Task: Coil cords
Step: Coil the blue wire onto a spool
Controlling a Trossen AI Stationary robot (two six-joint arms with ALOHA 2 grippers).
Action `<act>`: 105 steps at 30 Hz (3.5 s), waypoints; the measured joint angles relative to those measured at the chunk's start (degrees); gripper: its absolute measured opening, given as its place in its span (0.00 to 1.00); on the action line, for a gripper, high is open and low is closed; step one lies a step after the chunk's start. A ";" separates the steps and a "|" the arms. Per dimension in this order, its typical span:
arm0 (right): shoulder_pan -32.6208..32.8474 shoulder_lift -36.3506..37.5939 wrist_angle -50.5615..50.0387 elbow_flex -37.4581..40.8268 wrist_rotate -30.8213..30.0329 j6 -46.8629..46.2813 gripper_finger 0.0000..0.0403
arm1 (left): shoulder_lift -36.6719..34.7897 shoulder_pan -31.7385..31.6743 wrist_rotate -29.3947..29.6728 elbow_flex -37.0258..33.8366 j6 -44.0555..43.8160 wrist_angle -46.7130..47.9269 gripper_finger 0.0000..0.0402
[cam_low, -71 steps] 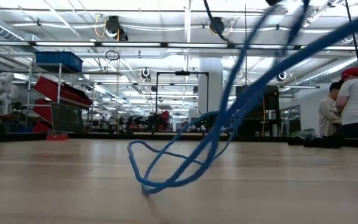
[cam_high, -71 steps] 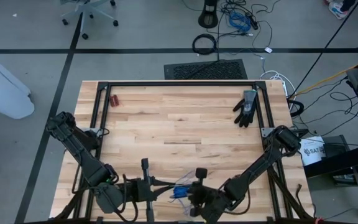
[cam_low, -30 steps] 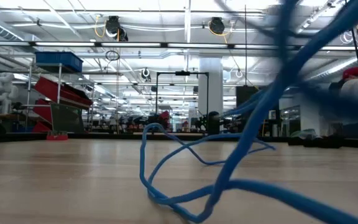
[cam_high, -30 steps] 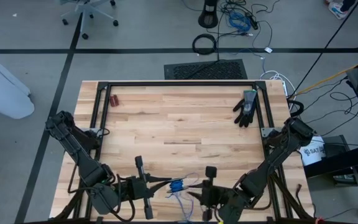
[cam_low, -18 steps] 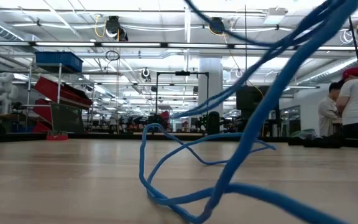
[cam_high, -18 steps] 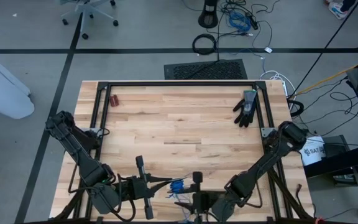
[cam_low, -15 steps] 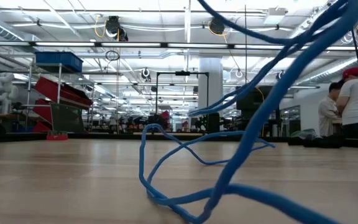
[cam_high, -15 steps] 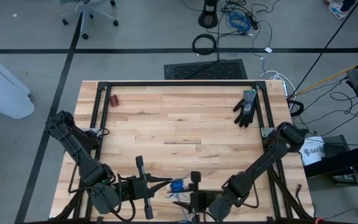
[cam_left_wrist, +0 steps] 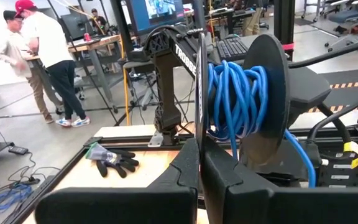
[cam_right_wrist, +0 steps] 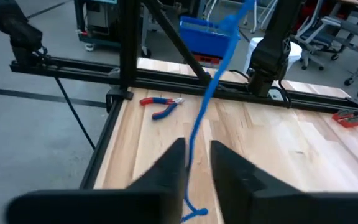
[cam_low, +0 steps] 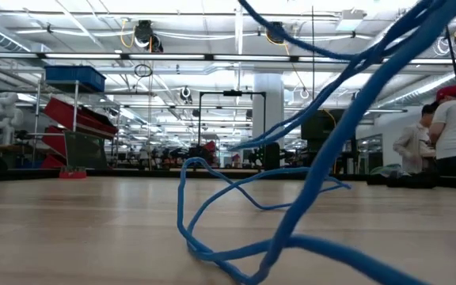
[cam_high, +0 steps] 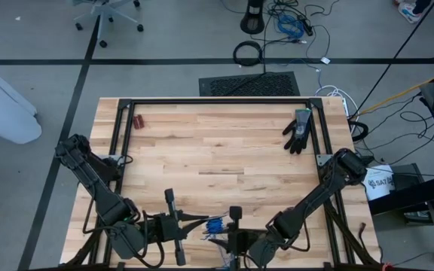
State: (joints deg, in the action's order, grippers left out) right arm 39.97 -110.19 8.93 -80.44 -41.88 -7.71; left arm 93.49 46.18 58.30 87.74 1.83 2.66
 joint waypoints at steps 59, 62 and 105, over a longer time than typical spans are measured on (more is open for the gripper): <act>7.61 11.75 1.20 0.00 -15.23 -3.36 0.00 | 9.20 -9.88 -0.57 0.07 0.08 6.16 0.02; 6.78 10.47 1.18 0.00 -16.40 -3.14 0.00 | 9.20 -9.88 -0.79 0.07 0.03 3.17 0.02; 7.46 7.32 4.21 -3.25 -26.08 5.52 0.00 | 9.11 -9.75 -5.84 0.04 -2.70 -2.69 0.02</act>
State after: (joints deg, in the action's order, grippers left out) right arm 47.42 -102.87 13.15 -83.70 -67.96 -2.19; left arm 102.61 36.42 52.46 87.79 -0.88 -0.03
